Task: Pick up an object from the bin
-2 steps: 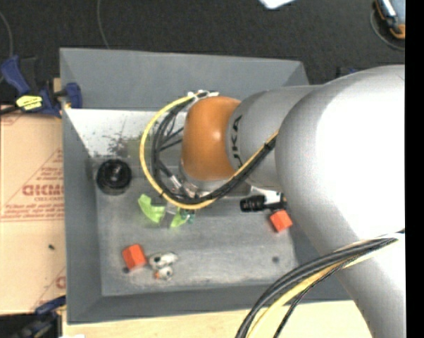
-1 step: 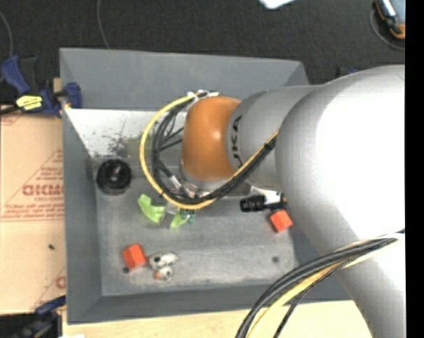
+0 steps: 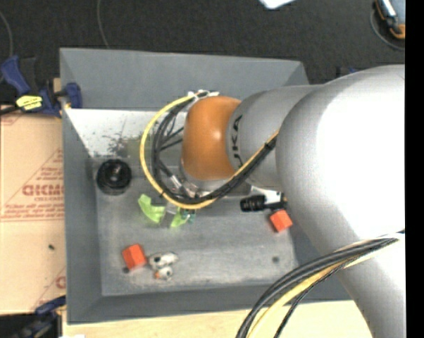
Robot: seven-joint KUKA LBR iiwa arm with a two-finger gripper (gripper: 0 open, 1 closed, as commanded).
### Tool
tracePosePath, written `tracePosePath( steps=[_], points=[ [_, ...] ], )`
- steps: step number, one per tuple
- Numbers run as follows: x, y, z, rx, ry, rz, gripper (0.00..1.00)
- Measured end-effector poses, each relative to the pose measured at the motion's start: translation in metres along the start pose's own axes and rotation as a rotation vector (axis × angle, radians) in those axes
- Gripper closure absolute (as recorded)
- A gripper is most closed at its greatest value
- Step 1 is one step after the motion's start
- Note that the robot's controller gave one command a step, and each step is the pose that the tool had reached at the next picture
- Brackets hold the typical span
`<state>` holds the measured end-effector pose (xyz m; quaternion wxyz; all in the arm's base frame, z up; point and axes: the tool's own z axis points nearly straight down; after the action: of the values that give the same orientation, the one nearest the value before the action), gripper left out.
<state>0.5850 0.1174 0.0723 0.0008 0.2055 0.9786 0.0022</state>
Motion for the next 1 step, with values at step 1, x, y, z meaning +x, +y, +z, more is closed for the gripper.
tracePosePath(
  steps=[1],
  points=[
    [0.0003, -0.0004, -0.0049, 0.000, 0.000, -0.001, 1.00]
  ],
)
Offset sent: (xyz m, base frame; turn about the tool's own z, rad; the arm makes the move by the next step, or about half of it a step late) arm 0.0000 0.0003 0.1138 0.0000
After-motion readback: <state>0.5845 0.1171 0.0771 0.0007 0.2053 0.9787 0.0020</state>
